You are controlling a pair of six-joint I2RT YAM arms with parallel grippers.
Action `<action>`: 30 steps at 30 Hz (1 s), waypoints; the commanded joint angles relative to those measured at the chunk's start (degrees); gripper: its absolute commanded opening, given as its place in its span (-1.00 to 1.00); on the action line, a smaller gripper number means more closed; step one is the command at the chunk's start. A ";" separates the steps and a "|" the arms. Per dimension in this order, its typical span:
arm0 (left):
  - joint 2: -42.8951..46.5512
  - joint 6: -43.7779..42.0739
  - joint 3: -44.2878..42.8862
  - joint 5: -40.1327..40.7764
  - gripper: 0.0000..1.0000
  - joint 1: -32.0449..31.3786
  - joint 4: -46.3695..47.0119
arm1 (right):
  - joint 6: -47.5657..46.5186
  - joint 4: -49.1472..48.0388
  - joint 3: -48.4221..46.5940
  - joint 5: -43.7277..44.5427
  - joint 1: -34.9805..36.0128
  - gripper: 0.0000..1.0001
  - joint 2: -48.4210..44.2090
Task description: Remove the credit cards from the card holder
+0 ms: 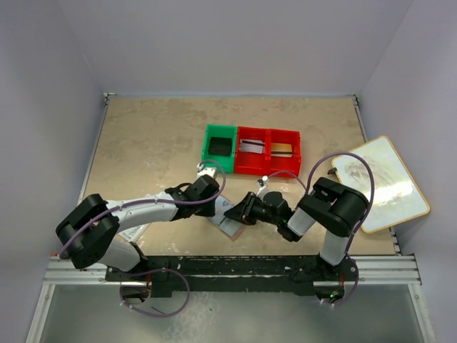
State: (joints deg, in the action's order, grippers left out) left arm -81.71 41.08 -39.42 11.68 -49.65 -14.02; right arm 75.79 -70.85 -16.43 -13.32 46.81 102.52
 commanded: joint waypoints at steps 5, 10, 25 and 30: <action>0.14 -0.56 -0.12 1.73 -0.51 -0.62 0.40 | 2.36 -5.90 0.67 4.16 0.91 -0.65 1.52; 0.32 -0.47 -0.52 1.59 -0.53 -0.71 0.40 | 3.63 -7.98 1.03 4.36 1.00 -0.67 2.59; 0.77 -0.39 -0.48 2.29 -0.57 -0.98 -0.23 | 4.21 -8.92 1.76 5.10 1.18 -0.96 3.21; 0.68 -0.53 -0.55 2.20 -0.58 -0.98 -0.11 | 5.27 -11.62 4.86 4.90 1.18 -0.96 3.30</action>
State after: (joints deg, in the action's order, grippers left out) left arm -81.76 40.95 -39.42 12.71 -50.33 -14.70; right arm 80.07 -78.26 -13.91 -9.87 47.64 106.34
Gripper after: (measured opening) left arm 0.215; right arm 0.026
